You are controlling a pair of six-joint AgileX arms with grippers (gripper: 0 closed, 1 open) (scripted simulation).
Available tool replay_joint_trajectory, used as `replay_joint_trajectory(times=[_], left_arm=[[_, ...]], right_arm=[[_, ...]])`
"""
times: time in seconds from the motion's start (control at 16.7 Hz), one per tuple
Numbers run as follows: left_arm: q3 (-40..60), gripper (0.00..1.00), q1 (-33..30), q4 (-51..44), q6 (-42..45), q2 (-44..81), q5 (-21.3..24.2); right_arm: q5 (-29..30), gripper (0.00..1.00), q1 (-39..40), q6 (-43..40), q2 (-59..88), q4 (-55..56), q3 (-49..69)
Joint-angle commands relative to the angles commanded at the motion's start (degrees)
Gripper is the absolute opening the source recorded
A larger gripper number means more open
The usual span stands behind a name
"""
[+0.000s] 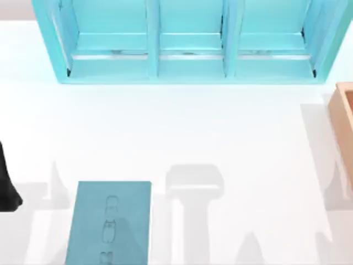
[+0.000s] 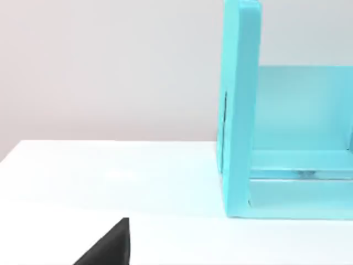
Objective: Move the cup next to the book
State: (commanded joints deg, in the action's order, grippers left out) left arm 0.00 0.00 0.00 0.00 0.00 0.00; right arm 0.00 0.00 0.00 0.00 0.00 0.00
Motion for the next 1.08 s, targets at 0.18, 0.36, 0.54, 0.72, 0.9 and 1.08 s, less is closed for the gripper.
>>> replay_joint_trajectory(times=[0.18,0.36,0.54,0.72,0.9,1.08], left_arm=[[0.51,1.0,0.01,-0.37,0.56,0.54,-0.09],[5.12,1.0,0.18,-3.76,5.79,5.67,-0.73],[13.24,1.0,0.87,-10.09,16.46,16.11,-1.55],[23.33,1.0,2.41,-18.57,32.19,30.44,-2.2],[34.03,1.0,5.18,-28.31,50.5,46.36,-2.52],[44.22,1.0,9.28,-38.38,69.18,61.73,-2.44]], right_arm=[[0.0,1.0,0.0,0.0,0.0,0.0,0.0],[0.0,1.0,0.0,0.0,0.0,0.0,0.0],[0.0,1.0,0.0,0.0,0.0,0.0,0.0],[0.0,1.0,0.0,0.0,0.0,0.0,0.0],[0.0,1.0,0.0,0.0,0.0,0.0,0.0],[0.0,1.0,0.0,0.0,0.0,0.0,0.0]])
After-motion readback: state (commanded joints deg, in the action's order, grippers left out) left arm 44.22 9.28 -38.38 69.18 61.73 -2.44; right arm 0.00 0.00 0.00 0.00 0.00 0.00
